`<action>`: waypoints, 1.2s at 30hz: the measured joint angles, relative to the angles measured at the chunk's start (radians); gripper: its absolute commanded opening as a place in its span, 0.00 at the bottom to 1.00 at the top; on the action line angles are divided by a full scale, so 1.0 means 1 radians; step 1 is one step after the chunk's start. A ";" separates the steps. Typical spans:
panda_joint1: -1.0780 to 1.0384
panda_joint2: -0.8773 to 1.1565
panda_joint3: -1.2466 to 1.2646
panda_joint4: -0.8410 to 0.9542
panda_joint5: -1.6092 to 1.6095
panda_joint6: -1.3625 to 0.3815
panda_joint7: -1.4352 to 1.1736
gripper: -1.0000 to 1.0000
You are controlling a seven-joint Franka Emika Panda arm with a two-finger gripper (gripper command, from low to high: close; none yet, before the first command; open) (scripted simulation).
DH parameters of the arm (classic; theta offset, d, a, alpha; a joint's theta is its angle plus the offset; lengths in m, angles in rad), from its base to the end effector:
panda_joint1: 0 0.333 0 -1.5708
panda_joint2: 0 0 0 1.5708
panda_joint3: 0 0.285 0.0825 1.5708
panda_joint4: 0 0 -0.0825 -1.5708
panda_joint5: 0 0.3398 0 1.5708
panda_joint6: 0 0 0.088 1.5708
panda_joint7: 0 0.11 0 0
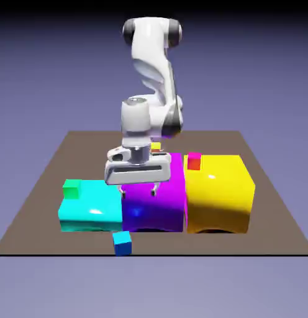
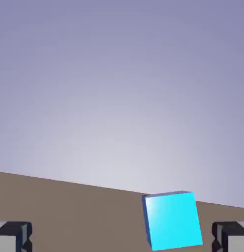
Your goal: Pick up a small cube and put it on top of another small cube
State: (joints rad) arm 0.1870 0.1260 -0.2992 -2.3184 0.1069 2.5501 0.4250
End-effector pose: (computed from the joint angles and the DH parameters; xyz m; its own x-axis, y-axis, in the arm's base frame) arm 0.4951 -0.0571 0.3005 0.8098 -0.5801 0.0880 -0.5753 -0.8145 -0.0751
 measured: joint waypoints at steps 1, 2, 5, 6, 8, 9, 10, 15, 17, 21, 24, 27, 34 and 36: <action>0.009 0.036 -0.016 0.026 0.006 -0.025 -0.016 0.50; 0.019 0.072 -0.031 0.051 0.011 -0.051 -0.033 0.50; 0.046 0.181 -0.078 0.128 0.028 -0.127 -0.082 0.50; 0.055 0.217 -0.093 0.154 0.033 -0.152 -0.099 0.50; 0.073 0.290 -0.125 0.205 0.045 -0.203 -0.132 0.50; 0.083 0.326 -0.140 0.230 0.050 -0.228 -0.148 0.50; 0.092 0.362 -0.156 0.256 0.056 -0.253 -0.165 0.50; 0.058 0.494 -0.117 0.260 0.112 -0.152 -0.206 0.50; 0.051 0.513 -0.109 0.258 0.121 -0.132 -0.212 0.00; 0.091 0.404 -0.157 0.270 0.071 -0.250 -0.182 0.00; 0.046 0.314 -0.141 0.273 0.085 -0.284 -0.181 0.00; 0.009 0.205 -0.075 0.246 0.094 -0.333 -0.138 0.00; -0.076 -0.049 0.078 0.183 0.116 -0.447 -0.038 0.00; -0.102 -0.121 0.123 0.165 0.122 -0.480 -0.009 0.00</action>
State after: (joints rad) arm 0.0851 0.0048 -0.1764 -2.1535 0.2284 2.0702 0.4160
